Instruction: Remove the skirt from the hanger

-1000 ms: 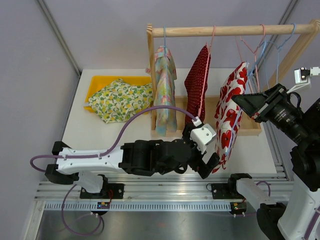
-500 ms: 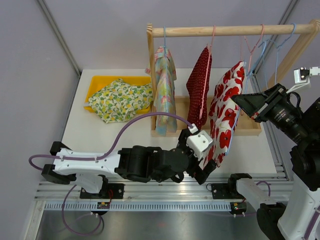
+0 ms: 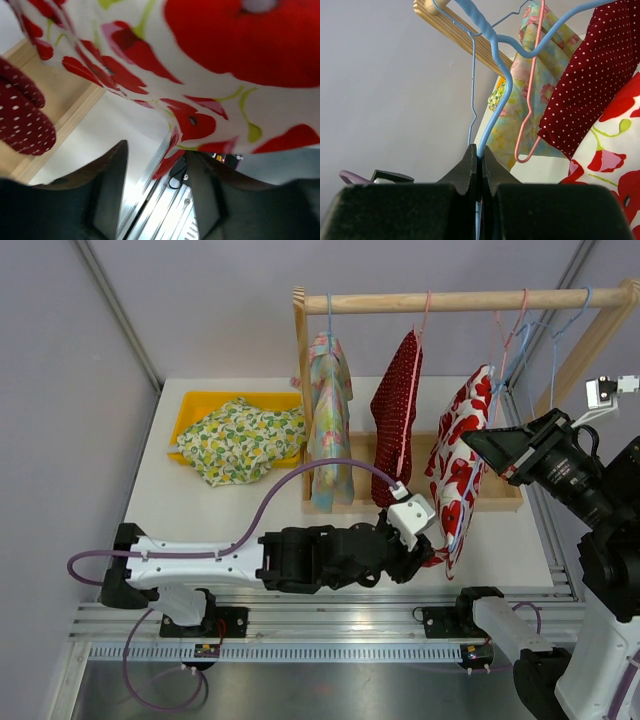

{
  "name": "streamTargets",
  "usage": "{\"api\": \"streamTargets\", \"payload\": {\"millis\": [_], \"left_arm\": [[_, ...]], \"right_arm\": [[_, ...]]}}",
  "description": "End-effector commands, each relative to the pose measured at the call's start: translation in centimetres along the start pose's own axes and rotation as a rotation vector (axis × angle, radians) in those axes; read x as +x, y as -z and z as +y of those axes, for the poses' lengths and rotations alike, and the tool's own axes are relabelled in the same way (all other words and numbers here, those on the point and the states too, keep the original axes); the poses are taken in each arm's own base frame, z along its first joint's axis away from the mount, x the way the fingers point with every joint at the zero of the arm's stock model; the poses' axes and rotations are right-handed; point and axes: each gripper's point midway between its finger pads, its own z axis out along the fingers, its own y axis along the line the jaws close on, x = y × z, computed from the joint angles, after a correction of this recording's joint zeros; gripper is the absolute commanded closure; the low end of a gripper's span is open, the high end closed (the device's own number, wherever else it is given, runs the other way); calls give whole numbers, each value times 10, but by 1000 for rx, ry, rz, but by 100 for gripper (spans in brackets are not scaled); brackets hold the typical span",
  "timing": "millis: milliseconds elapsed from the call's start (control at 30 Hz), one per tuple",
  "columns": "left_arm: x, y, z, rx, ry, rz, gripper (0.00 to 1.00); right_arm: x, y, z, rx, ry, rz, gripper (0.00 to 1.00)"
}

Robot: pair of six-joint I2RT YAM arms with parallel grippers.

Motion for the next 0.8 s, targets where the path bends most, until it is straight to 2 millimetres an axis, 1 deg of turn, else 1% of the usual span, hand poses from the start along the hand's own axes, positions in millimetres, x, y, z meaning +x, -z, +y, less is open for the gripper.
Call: {"api": "streamTargets", "payload": {"millis": [0, 33, 67, 100, 133, 167, 200, 233, 267, 300, 367, 400, 433, 467, 500, 533, 567, 600, 733, 767], "left_arm": [[-29, 4, -33, 170, 43, -111, 58], [-19, 2, -34, 181, 44, -97, 67], [-15, 2, -36, 197, 53, -95, 92], [-14, 2, -40, 220, 77, -101, 100], [-13, 3, -42, 234, 90, -107, 100], [2, 1, -42, 243, 91, -83, 100], [0, 2, -47, 272, 109, -99, 100], [1, 5, -48, 286, 118, -102, 100], [12, 5, -47, 292, 121, -87, 100], [16, 7, -49, 310, 132, -81, 100], [31, 9, -47, 298, 148, -54, 100], [55, 6, -40, 274, 148, -10, 100], [66, 6, -37, 261, 158, 12, 100], [80, 6, -36, 251, 165, 40, 100], [102, 7, -30, 221, 174, 75, 100], [113, 9, -29, 207, 173, 95, 100], [128, 14, -33, 203, 174, 128, 100], [146, 16, -26, 163, 162, 156, 100], [198, 36, -28, 116, 142, 265, 100], [206, 41, -27, 103, 152, 287, 100]], "right_arm": [[-11, 0, 19, -88, 44, -41, 100], [-11, -1, 19, -89, 45, -42, 100], [-12, -1, 18, -89, 45, -42, 100], [-12, -2, 18, -89, 43, -41, 100], [-13, -3, 18, -90, 43, -40, 100], [-14, -3, 19, -92, 46, -45, 100], [-14, -4, 19, -93, 46, -43, 100], [-14, -4, 19, -94, 46, -44, 100], [-16, -5, 20, -95, 50, -48, 100], [-19, -5, 22, -100, 54, -53, 100], [-24, -6, 25, -102, 68, -62, 100], [-29, -14, 22, -91, 71, -54, 100], [-36, -10, 31, -104, 90, -75, 100], [-39, -12, 32, -102, 95, -74, 100], [-43, -21, 29, -96, 94, -65, 100], [-49, -20, 36, -113, 106, -78, 100], [-53, -22, 38, -117, 111, -85, 100], [-58, -27, 39, -119, 115, -89, 100], [-68, -42, 35, -112, 124, -90, 100], [-69, -45, 32, -103, 123, -90, 100]]}}
